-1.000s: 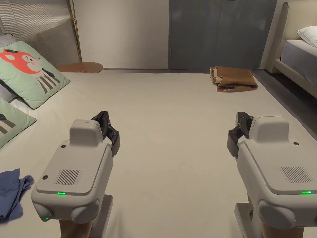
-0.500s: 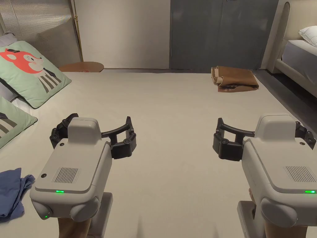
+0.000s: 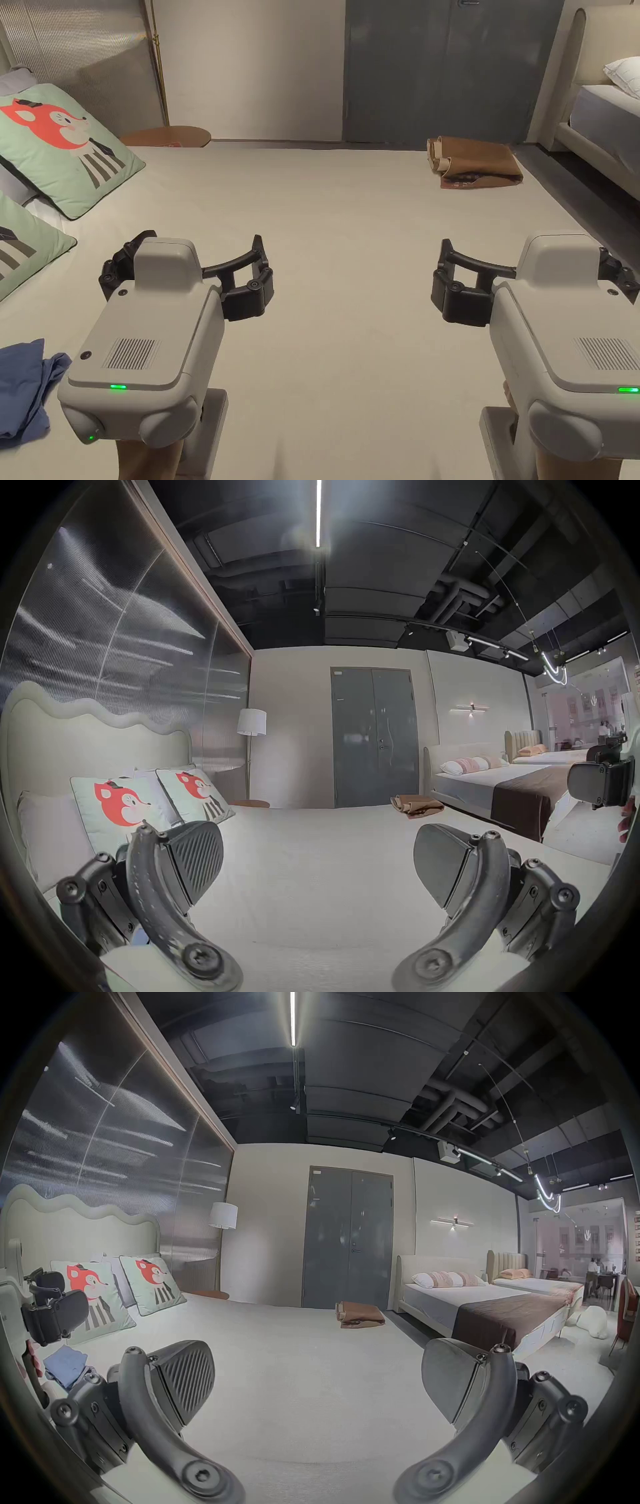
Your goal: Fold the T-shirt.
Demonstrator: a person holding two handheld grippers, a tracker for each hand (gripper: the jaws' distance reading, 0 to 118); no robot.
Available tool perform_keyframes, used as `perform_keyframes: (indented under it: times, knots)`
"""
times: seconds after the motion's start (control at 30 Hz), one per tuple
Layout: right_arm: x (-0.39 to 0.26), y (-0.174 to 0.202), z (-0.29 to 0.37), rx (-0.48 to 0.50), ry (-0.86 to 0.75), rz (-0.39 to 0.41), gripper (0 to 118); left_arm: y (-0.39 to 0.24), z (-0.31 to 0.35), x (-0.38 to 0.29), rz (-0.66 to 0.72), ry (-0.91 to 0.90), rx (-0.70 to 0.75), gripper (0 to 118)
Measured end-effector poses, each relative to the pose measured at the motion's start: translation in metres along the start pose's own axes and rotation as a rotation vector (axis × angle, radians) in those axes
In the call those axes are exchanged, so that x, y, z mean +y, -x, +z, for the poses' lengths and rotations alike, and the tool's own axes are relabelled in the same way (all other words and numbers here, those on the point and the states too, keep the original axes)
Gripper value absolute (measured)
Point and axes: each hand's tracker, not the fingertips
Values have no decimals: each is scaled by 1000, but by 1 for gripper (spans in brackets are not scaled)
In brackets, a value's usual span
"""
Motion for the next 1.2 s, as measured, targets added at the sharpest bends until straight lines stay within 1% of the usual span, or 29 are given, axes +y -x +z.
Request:
perform_keyframes:
  times: [1.2]
  knots:
    - [0, -1, 2, 10, -9, 2, 118, 0, 2, -3, 10, 15, -2, 109]
